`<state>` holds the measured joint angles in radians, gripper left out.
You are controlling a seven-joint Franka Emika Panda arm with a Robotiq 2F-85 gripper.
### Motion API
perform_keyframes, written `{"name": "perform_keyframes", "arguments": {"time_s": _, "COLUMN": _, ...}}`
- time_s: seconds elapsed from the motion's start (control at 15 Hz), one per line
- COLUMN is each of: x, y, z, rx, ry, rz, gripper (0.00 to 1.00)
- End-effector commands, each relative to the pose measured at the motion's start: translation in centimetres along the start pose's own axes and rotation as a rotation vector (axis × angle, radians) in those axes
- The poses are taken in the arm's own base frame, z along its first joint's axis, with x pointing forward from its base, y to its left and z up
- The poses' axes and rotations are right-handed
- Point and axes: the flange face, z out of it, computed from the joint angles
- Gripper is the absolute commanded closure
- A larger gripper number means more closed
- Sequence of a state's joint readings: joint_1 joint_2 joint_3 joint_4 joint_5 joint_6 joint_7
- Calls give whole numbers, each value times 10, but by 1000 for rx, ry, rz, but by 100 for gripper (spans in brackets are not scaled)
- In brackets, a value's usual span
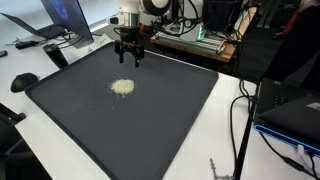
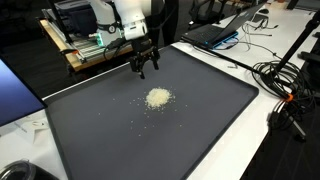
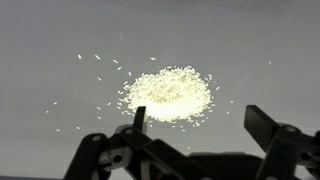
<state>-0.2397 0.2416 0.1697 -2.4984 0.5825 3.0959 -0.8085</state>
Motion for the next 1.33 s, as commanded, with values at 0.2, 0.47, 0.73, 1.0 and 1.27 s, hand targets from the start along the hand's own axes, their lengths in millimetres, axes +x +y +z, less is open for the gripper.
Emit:
{"name": "perform_keyframes", "arguments": {"time_s": 0.2, "x": -7, "y": -41, "z": -1, "rx": -35, "ry": -13, "rz": -101, "gripper": 0}}
{"name": "perform_keyframes", "arguments": {"time_s": 0.47, "x": 7, "y": -36, "z": 16, "rx": -123, "ry": -50, "rz": -167, "gripper": 0}}
{"name": "perform_keyframes", "arguments": {"time_s": 0.73, "x": 48, "y": -37, "z": 21, "rx": -229, "ry": -152, "rz": -197, "gripper": 0}}
{"name": "perform_keyframes", "arguments": {"time_s": 1.0, "x": 95, "y": -84, "z": 0, "rx": -337, "ry": -264, "rz": -242, "gripper": 0}}
{"name": "perform_keyframes", "arguments": {"time_s": 1.27, "x": 119, "y": -138, "z": -12, "rx": -344, "ry": -401, "rz": -289, "gripper": 0}}
